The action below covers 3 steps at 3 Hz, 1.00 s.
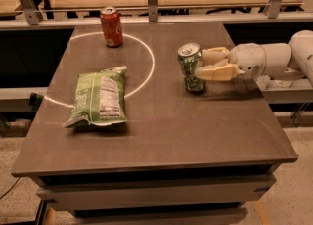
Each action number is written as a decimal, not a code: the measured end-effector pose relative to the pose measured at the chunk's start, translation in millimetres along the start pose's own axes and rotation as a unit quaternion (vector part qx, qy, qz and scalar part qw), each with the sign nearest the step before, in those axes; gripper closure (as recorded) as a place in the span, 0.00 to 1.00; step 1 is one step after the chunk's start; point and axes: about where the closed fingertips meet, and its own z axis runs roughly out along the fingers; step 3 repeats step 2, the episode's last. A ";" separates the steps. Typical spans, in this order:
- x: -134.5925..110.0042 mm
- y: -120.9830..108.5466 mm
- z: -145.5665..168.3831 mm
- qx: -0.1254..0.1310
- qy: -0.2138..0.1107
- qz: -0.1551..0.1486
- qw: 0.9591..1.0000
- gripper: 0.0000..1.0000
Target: Place green can upright
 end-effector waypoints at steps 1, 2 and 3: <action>1.4 -1.4 -3.1 -0.009 -0.028 -0.013 0.999 1.00; 0.8 -2.4 -0.1 -0.010 -0.027 -0.012 1.000 0.82; 0.8 -2.4 -0.1 -0.010 -0.027 -0.012 1.000 0.82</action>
Offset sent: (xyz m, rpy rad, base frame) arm 0.0012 -0.0027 -0.0011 0.0491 -0.0199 0.0153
